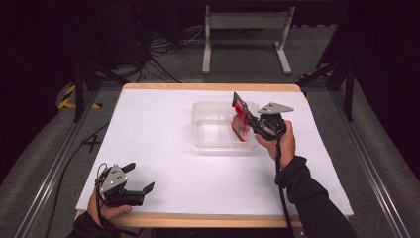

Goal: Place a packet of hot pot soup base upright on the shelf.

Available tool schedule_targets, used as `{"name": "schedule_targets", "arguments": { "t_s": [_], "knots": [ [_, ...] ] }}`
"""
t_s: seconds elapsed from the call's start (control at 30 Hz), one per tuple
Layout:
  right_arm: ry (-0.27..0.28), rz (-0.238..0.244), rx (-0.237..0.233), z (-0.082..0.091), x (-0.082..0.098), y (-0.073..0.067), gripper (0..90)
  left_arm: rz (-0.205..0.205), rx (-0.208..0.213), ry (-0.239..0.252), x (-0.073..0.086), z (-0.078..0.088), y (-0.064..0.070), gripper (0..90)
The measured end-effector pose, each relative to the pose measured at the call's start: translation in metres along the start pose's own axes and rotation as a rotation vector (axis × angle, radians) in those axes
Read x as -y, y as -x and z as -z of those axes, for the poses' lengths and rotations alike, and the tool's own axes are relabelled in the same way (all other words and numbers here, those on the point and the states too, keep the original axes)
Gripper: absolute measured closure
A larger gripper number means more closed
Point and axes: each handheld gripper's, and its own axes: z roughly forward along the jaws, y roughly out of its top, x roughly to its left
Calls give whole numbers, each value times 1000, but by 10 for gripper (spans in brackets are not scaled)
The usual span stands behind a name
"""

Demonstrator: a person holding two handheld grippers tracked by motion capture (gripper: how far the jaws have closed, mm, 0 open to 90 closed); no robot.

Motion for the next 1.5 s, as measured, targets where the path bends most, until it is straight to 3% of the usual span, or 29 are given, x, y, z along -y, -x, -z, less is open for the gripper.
{"name": "schedule_targets", "arguments": {
  "t_s": [0.73,1.5],
  "knots": [
    [-1,65,1,24,-3,3,716,-5,-2,-2,0,0,1,75],
    [-12,193,-60,50,6,0,652,-6,-5,-11,0,0,2,80]
  ]
}}
